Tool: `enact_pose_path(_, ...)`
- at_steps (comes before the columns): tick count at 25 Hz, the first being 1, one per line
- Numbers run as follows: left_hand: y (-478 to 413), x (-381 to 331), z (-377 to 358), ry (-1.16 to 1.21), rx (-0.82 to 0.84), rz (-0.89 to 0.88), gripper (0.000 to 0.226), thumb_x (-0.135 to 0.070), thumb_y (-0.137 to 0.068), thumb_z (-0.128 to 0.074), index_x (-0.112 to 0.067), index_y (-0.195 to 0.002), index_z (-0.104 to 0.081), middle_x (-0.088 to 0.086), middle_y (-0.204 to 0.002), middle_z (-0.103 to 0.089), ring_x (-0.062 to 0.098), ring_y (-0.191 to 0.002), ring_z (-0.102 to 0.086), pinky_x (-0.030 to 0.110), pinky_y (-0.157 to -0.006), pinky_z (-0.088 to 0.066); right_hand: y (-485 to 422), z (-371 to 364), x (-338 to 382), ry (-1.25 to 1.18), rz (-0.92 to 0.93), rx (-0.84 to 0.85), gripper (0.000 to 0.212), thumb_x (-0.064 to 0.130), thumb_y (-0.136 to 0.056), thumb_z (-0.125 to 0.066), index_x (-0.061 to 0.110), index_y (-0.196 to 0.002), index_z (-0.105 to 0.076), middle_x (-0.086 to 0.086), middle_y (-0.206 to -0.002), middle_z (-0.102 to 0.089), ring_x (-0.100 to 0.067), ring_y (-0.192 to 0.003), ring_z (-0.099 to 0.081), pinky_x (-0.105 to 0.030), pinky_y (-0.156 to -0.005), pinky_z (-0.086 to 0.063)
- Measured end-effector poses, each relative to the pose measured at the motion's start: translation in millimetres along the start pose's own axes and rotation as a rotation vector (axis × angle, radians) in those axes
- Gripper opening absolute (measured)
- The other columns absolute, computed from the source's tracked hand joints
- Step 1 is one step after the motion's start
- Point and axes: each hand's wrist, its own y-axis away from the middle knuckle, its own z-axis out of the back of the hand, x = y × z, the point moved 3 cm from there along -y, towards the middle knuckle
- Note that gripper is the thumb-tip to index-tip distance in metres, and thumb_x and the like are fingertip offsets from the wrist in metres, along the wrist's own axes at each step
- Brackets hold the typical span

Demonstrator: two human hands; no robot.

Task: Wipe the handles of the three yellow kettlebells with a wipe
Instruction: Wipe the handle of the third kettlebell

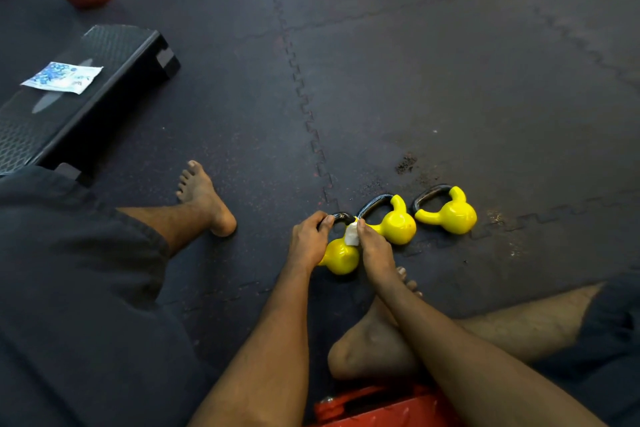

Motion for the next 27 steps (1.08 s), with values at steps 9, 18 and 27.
enact_pose_path(9, -3.6, 0.1, 2.0, -0.021, 0.059, 0.027, 0.031, -0.027, -0.103, -0.033, -0.009, -0.103, -0.059, 0.014, -0.104, -0.062, 0.024, -0.091, -0.053, 0.028, -0.073, -0.034, 14.5, -21.0, -13.9, 0.489, 0.218, 0.172, 0.067, 0.044, -0.102, -0.031, 0.018, -0.155, 0.002, 0.001, -0.162, 0.006, -0.014, -0.149, 0.002, -0.034, -0.122, -0.004)
enact_pose_path(18, -3.3, -9.3, 0.9, -0.070, 0.087, -0.039, 0.031, -0.027, -0.103, -0.036, -0.010, -0.103, -0.062, 0.014, -0.099, -0.065, 0.027, -0.092, -0.055, 0.028, -0.071, -0.032, 22.0, -18.0, -17.9, 0.788, 0.347, 0.127, 0.072, 0.045, -0.102, -0.028, 0.009, -0.153, 0.008, -0.006, -0.161, 0.014, -0.012, -0.147, 0.016, -0.036, -0.123, 0.000)
enact_pose_path(27, -2.8, -6.0, 5.1, -0.023, 0.102, -0.005, 0.031, -0.028, -0.103, -0.037, -0.012, -0.108, -0.064, 0.010, -0.093, -0.063, 0.021, -0.085, -0.053, 0.028, -0.071, -0.035, 35.8, -24.4, -10.1, 1.069, 0.516, 0.083, 0.071, 0.042, -0.098, -0.030, 0.008, -0.154, -0.003, -0.005, -0.163, 0.001, -0.017, -0.150, 0.006, -0.030, -0.120, 0.007)
